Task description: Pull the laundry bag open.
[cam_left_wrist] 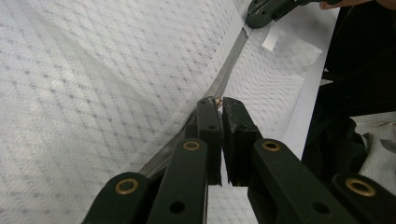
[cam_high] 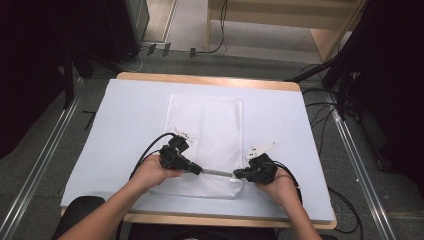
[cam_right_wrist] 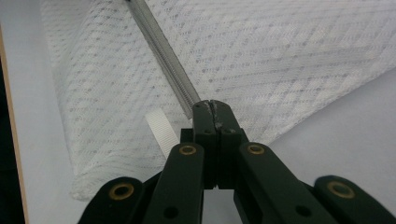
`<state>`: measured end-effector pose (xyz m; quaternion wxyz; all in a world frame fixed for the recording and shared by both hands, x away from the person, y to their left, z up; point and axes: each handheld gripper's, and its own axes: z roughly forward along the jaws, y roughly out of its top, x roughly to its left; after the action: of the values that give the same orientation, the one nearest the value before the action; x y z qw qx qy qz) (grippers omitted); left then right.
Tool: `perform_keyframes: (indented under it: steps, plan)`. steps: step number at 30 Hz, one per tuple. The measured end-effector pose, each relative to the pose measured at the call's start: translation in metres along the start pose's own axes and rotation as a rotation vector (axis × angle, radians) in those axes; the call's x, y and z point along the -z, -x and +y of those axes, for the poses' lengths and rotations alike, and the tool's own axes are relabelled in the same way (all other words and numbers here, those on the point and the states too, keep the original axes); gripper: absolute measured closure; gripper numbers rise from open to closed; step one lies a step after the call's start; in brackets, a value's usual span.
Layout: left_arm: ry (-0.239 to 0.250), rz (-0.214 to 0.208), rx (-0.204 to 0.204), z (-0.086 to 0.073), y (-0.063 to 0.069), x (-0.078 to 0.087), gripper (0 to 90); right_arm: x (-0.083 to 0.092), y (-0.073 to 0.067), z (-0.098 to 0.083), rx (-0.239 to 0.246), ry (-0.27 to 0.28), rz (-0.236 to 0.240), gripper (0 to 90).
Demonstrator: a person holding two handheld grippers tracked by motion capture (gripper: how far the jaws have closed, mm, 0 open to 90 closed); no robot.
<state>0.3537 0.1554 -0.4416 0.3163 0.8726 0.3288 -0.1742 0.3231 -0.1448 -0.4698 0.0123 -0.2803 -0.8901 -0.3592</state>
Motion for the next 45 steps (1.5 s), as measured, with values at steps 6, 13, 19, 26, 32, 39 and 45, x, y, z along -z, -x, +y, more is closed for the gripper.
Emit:
perform_keyframes:
  steps: [6, 13, 19, 26, 32, 39, 45]
  plan:
    - [-0.009, 0.001, 0.000, 0.000, -0.001, 0.000, 88.1, 0.000, 0.000, 0.001, -0.003, -0.003, 0.001, 90.0]
    - [-0.014, 0.047, -0.005, -0.004, -0.003, 0.012, 88.2, -0.001, -0.001, 0.001, 0.006, 0.003, -0.002, 90.0]
    - [-0.003, 0.031, 0.012, -0.014, -0.008, 0.022, 88.1, -0.002, -0.001, 0.002, 0.001, 0.000, 0.004, 90.0]
    - [-0.020, 0.022, 0.019, -0.014, -0.011, 0.022, 88.1, -0.003, -0.001, 0.002, 0.002, 0.003, 0.007, 90.0]
    - [-0.023, 0.046, 0.049, -0.024, -0.018, 0.031, 88.2, -0.003, -0.002, 0.002, 0.000, 0.001, 0.003, 90.0]
    - [0.002, 0.055, 0.078, -0.038, -0.028, 0.048, 88.1, -0.003, -0.001, 0.002, -0.006, 0.003, 0.007, 90.0]
    - [0.010, 0.081, 0.090, -0.042, -0.033, 0.054, 88.1, -0.003, -0.001, 0.002, -0.003, 0.004, 0.009, 90.0]
